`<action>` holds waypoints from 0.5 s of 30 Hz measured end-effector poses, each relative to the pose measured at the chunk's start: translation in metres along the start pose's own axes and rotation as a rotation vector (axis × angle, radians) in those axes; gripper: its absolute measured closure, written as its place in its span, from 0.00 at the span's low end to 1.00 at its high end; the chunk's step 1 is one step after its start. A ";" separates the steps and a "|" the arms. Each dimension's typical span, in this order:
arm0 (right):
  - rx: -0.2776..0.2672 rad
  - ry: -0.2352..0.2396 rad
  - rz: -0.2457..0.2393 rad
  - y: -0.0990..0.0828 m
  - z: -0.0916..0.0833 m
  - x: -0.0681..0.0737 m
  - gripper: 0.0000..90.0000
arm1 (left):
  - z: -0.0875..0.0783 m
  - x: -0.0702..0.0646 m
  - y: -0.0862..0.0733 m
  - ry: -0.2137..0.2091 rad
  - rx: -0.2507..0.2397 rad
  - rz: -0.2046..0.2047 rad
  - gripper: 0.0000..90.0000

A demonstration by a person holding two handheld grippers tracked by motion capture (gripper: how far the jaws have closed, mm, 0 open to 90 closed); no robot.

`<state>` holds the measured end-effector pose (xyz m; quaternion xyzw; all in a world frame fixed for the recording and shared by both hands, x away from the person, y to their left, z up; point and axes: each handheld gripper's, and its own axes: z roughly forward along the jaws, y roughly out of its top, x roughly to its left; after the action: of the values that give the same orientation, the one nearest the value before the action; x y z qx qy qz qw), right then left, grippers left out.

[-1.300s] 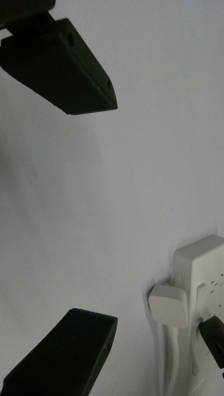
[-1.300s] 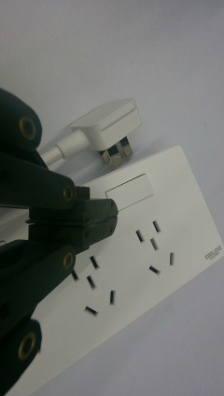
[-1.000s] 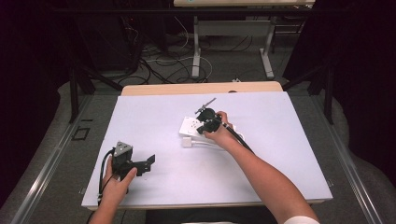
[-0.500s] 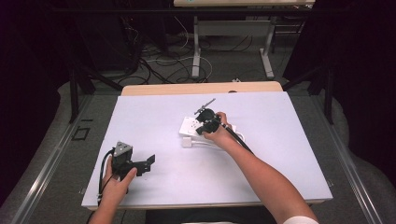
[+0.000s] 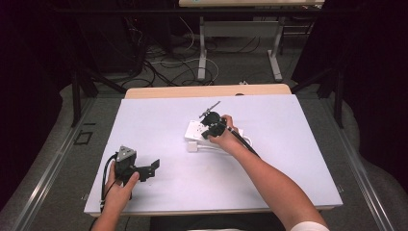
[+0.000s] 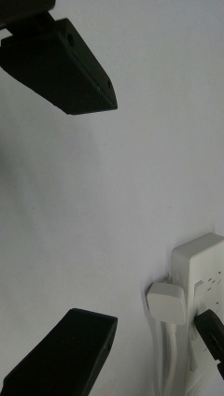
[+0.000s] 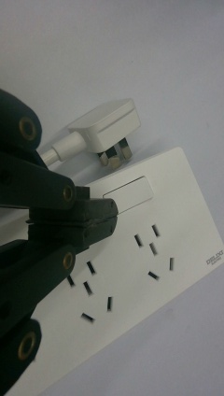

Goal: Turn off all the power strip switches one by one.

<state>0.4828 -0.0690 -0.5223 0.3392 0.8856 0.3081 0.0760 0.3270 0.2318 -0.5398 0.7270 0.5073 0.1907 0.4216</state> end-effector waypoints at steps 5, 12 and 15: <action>0.047 0.001 -0.007 0.003 -0.002 0.000 1.00 | 0.000 0.000 0.000 0.002 -0.001 -0.006 0.00; 0.046 0.001 -0.007 0.006 -0.002 -0.001 1.00 | 0.000 0.000 0.000 -0.002 -0.004 -0.008 0.00; 0.041 0.002 -0.009 0.008 -0.002 -0.001 1.00 | 0.000 0.000 0.000 -0.006 -0.010 -0.012 0.00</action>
<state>0.4871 -0.0658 -0.5156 0.3363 0.8932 0.2901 0.0697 0.3269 0.2324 -0.5396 0.7224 0.5094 0.1886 0.4279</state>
